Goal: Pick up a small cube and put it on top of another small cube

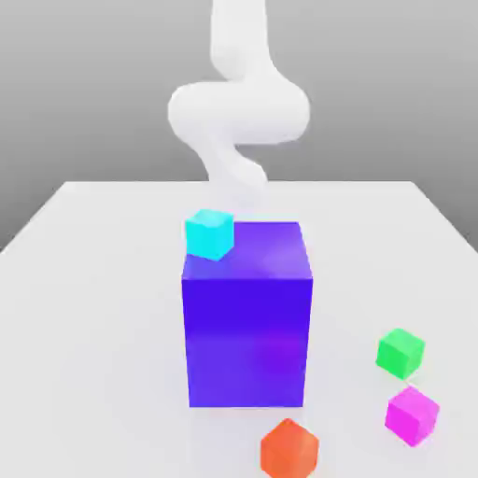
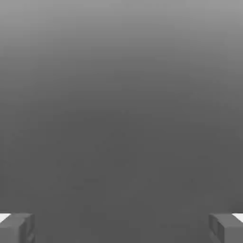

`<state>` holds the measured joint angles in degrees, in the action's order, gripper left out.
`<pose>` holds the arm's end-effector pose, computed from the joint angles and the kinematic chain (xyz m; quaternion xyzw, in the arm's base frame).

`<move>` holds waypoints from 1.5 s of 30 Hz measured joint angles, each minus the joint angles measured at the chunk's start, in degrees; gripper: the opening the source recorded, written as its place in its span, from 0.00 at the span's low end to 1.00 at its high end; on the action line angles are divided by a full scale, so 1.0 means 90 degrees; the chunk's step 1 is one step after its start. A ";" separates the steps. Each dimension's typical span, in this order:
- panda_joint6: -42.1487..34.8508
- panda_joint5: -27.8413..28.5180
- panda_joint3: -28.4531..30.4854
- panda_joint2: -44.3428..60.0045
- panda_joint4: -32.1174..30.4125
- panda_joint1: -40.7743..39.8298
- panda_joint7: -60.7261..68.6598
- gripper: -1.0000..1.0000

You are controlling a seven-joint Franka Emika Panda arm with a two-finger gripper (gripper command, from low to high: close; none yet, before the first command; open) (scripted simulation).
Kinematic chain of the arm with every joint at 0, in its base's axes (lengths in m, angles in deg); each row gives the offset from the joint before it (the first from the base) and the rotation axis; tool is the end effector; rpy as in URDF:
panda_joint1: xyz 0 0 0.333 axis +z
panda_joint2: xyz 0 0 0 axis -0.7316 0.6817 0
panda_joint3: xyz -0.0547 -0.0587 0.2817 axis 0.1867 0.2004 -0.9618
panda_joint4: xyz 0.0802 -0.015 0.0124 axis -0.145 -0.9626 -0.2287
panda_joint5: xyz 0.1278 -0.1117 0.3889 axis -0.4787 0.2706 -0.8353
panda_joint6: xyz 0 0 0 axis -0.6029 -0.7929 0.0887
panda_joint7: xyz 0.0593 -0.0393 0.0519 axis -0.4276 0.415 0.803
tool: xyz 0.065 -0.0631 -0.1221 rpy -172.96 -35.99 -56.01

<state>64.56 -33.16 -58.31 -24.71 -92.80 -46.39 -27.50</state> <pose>0.4575 0.0202 0.6223 -0.8690 0.3424 -0.3325 0.1305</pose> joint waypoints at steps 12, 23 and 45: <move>0.1104 0.0492 -0.0874 0.2806 -0.0446 0.0410 0.0029 0.50; 0.2106 0.0961 -0.1372 0.5343 -0.0851 0.1108 0.0036 0.50; 0.2478 0.0939 -0.1545 0.6084 -0.1129 0.1437 0.0259 0.00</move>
<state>86.86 -24.71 -72.21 30.04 -102.97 -33.46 -25.17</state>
